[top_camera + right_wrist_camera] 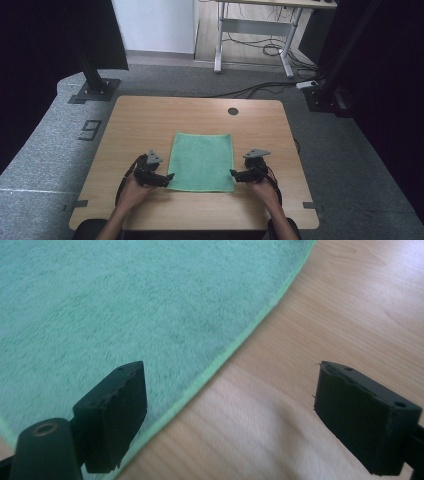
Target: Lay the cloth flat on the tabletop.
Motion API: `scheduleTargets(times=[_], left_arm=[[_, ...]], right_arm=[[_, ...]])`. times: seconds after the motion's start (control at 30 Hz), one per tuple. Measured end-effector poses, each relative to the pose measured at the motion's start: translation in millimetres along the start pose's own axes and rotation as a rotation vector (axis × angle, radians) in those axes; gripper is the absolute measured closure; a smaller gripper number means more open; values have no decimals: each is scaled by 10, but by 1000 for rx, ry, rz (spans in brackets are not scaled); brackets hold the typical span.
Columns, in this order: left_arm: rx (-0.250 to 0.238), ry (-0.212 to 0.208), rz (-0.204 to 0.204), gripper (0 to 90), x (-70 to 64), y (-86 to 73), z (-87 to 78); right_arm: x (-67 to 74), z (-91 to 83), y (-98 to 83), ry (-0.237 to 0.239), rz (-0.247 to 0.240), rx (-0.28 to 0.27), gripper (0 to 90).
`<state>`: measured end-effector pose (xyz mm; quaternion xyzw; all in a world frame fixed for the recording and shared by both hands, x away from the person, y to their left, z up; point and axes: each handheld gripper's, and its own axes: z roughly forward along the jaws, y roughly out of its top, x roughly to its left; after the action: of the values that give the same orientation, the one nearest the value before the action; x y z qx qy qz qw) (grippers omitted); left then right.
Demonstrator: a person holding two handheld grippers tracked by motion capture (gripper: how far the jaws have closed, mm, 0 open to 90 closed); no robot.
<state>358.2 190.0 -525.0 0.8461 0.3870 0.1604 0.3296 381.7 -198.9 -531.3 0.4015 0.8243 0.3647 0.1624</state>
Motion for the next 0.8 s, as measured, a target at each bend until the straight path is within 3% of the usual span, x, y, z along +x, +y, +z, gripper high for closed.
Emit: scheduleTargets(times=[0.23, 0.47, 0.57, 0.8], left_arm=[[19, -3, 30, 37, 29, -141, -93], [27, 34, 29, 0, 123, -330, -149], [38, 42, 20, 0, 173, -375, -125], [25, 11, -16, 0, 225, -427, -75]], right_arm=[[-47, -114, -138, -19, 13, 9, 51], [-119, -128, -277, -33, 14, 21, 0], [-143, -101, -310, -33, 7, 24, 0], [-181, -52, -376, -30, 7, 28, 0]])
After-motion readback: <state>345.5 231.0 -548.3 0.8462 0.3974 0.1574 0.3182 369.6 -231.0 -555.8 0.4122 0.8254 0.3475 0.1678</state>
